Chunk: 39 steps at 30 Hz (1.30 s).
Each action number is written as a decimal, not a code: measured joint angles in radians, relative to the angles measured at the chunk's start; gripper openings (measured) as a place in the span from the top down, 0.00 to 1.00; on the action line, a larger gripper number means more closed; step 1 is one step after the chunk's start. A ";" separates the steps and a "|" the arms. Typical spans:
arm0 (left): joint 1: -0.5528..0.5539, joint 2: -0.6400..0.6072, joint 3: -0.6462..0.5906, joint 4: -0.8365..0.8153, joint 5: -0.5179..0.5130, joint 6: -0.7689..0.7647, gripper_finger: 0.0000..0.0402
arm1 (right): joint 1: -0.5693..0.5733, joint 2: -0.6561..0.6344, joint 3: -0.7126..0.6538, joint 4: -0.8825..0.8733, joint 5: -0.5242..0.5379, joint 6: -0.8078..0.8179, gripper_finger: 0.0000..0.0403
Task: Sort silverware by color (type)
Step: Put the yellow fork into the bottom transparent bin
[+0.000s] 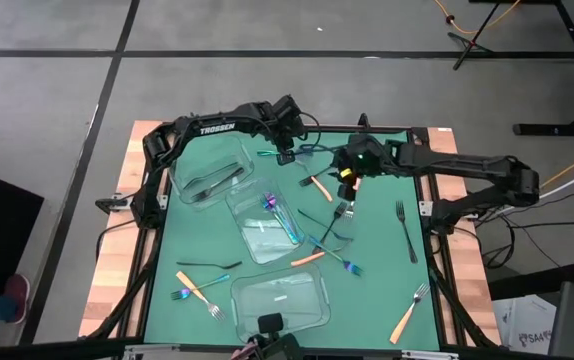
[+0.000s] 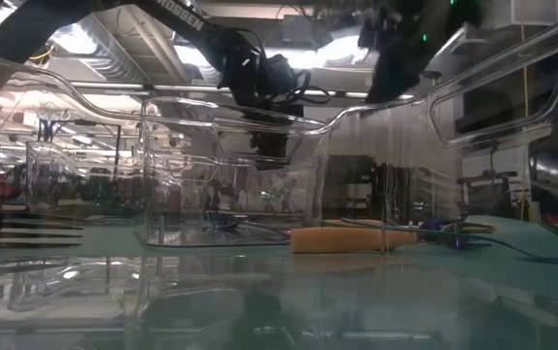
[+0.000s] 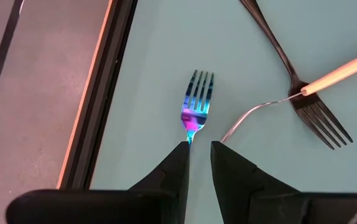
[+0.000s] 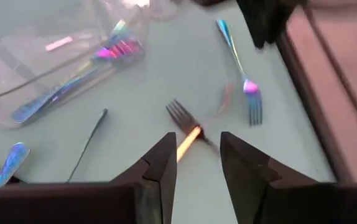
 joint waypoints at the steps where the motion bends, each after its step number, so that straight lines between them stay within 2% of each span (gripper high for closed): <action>1: 0.000 0.000 0.000 0.000 0.000 0.000 0.85 | -0.006 0.003 -0.020 0.028 -0.001 0.021 0.71; 7: -0.001 0.000 0.000 0.000 0.000 -0.001 0.85 | -0.021 0.027 -0.135 0.158 -0.005 0.122 0.71; 13: -0.011 0.000 0.000 -0.006 -0.001 -0.001 0.85 | -0.020 0.090 -0.195 0.241 -0.008 0.172 0.71; 18: -0.018 0.000 0.000 -0.011 -0.001 -0.001 0.85 | -0.020 0.170 -0.199 0.243 -0.004 0.173 0.71; 25: -0.025 0.000 -0.001 -0.016 -0.001 -0.002 0.85 | -0.020 0.278 -0.199 0.346 0.029 0.175 0.71; 30: -0.037 0.000 -0.001 -0.018 -0.001 -0.002 0.85 | -0.020 0.322 -0.198 0.370 0.061 0.175 0.71; 39: -0.051 0.000 -0.001 -0.019 -0.001 -0.002 0.85 | -0.020 0.384 -0.197 0.397 0.049 0.174 0.71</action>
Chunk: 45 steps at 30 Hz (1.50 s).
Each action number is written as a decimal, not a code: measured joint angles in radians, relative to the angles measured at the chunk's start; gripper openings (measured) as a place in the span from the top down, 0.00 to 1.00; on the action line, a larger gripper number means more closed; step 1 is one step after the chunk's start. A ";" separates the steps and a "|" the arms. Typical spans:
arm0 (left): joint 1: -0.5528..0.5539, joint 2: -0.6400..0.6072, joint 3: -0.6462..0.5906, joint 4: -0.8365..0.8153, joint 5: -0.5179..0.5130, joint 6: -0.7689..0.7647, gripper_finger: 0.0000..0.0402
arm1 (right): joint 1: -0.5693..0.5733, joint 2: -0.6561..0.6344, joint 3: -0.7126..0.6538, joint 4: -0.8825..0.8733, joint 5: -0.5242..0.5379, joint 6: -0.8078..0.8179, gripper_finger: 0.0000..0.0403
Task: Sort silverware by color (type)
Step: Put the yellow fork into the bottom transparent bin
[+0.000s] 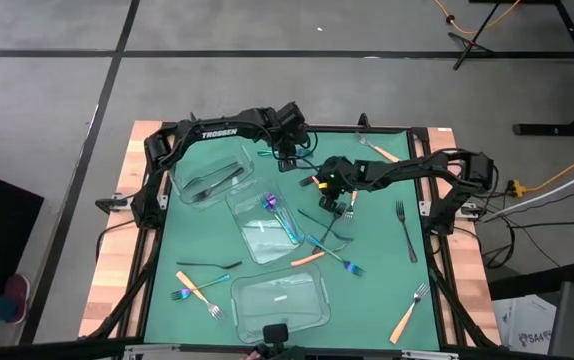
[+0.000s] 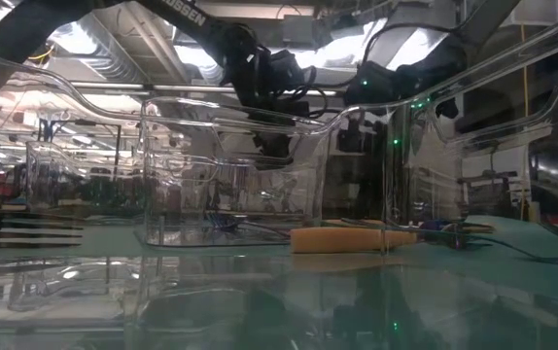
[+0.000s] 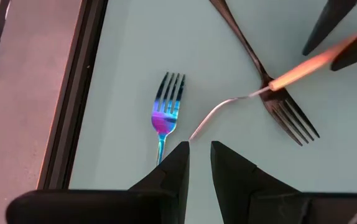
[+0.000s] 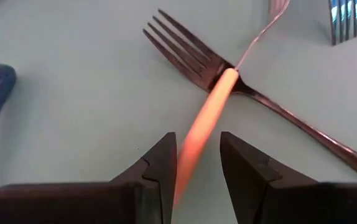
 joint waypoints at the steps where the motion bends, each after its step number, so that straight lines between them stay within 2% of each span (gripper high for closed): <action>1: 0.000 0.000 0.000 0.000 0.000 -0.001 0.85 | 0.000 0.007 0.000 -0.001 0.000 0.000 0.71; 13: 0.000 0.000 0.000 -0.001 0.000 -0.002 0.85 | 0.000 0.051 0.003 0.003 -0.001 0.000 0.73; 22: -0.001 -0.023 0.000 -0.139 -0.004 0.001 0.85 | 0.001 0.052 0.002 0.004 -0.006 -0.007 0.97; 26: -0.009 -0.046 -0.001 -0.212 -0.004 0.001 0.85 | 0.001 0.043 0.001 0.007 -0.005 -0.014 0.95; 34: -0.033 -0.150 -0.001 -0.326 -0.008 -0.016 0.85 | -0.001 -0.040 -0.002 -0.018 0.003 -0.039 0.98; 41: -0.082 -0.285 0.000 -0.422 -0.014 -0.115 0.85 | 0.013 -0.145 -0.002 -0.057 -0.021 -0.040 0.98; 45: -0.133 -0.364 0.000 -0.477 -0.015 -0.205 0.85 | 0.061 -0.206 -0.001 -0.070 -0.024 -0.040 0.98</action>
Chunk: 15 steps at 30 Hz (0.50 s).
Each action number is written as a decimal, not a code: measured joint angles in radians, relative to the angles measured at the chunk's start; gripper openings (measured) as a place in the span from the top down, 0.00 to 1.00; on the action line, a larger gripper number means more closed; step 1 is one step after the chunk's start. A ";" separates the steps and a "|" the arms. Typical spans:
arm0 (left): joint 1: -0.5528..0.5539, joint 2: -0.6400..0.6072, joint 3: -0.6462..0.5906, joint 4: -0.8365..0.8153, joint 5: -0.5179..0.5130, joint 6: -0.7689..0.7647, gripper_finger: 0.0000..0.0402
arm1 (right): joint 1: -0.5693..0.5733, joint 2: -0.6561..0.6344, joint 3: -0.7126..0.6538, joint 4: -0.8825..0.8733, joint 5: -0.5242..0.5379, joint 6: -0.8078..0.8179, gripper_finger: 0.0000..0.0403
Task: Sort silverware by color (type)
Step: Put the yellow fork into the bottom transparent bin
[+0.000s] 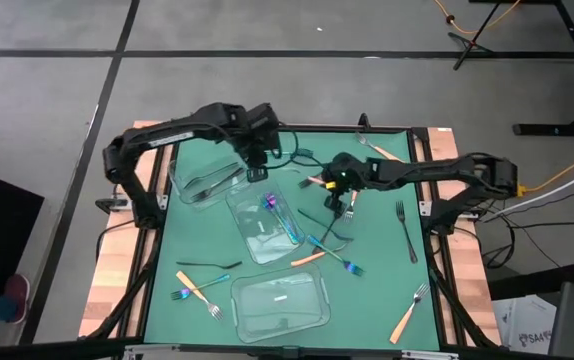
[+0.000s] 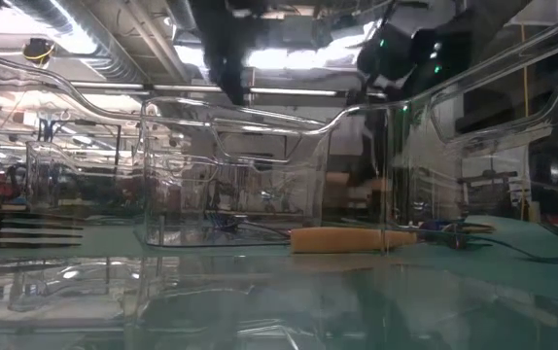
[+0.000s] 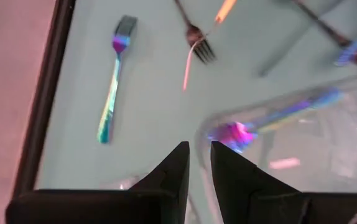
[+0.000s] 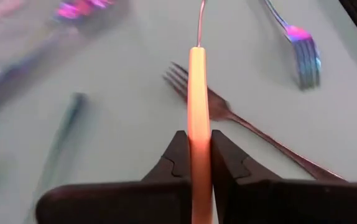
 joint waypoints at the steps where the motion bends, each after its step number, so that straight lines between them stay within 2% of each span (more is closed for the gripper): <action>1: -0.015 -0.020 0.000 -0.009 0.000 -0.027 0.85 | 0.020 -0.015 0.000 0.000 0.000 0.000 0.98; 6: -0.133 -0.097 0.000 -0.069 -0.016 -0.191 0.85 | 0.140 -0.070 0.000 0.003 0.000 0.033 0.98; 15: -0.422 -0.141 0.000 -0.123 -0.156 -0.404 0.85 | 0.384 -0.115 0.002 0.028 -0.001 0.113 0.97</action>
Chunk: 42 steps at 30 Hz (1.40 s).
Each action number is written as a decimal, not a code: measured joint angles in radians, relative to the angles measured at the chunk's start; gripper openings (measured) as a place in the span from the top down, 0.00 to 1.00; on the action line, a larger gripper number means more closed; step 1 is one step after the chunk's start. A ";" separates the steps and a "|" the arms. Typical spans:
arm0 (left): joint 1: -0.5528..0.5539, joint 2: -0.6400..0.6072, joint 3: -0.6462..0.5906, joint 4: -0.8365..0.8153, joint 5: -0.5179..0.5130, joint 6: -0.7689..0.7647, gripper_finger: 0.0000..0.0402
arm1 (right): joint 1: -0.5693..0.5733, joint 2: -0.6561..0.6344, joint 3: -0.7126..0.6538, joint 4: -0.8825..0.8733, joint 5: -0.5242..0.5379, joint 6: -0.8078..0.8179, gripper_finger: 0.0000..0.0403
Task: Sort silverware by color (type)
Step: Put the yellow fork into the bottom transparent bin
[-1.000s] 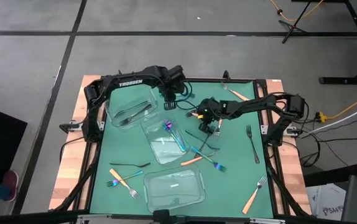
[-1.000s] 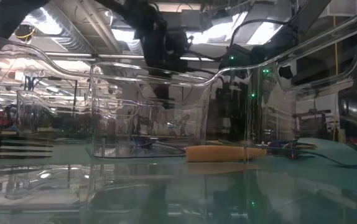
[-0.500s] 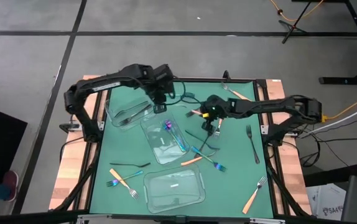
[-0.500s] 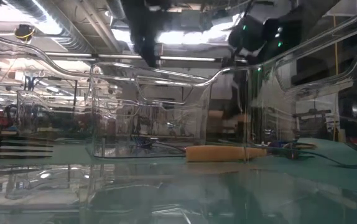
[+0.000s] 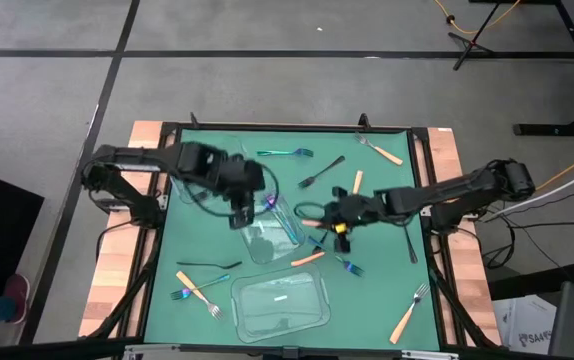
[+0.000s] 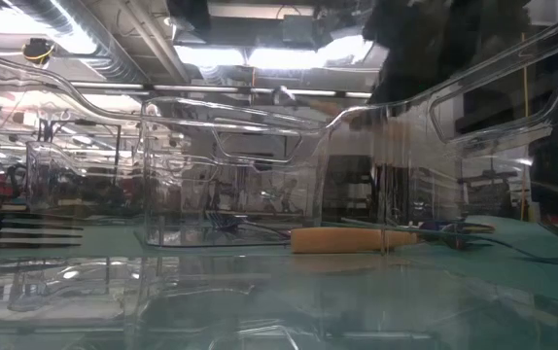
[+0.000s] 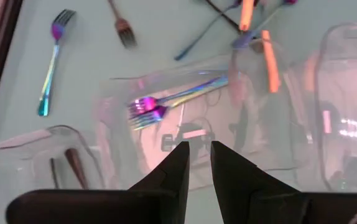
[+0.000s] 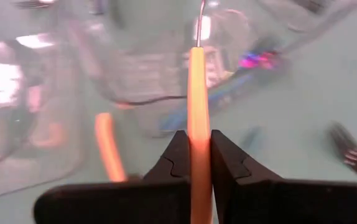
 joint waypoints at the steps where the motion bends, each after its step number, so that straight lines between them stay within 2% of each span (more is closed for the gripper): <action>1: -0.025 0.000 0.000 0.000 -0.010 -0.022 0.85 | 0.024 -0.002 0.000 0.000 0.000 0.000 0.98; 10: -0.198 0.001 0.000 0.001 -0.107 -0.201 0.85 | 0.207 -0.003 0.122 0.000 0.001 0.027 0.98; 18: -0.258 0.001 0.000 0.002 -0.136 -0.238 0.85 | 0.305 -0.003 0.217 0.001 0.000 0.028 0.97; 25: -0.280 0.001 0.000 0.002 -0.137 -0.267 0.85 | 0.331 0.039 0.225 0.047 -0.019 0.096 0.97; 31: -0.334 0.001 0.000 -0.002 -0.116 -0.318 0.85 | 0.328 0.135 0.225 0.120 -0.103 0.103 0.97; 42: -0.439 0.001 0.000 -0.002 -0.127 -0.463 0.85 | 0.328 0.259 0.225 0.248 -0.126 0.137 0.96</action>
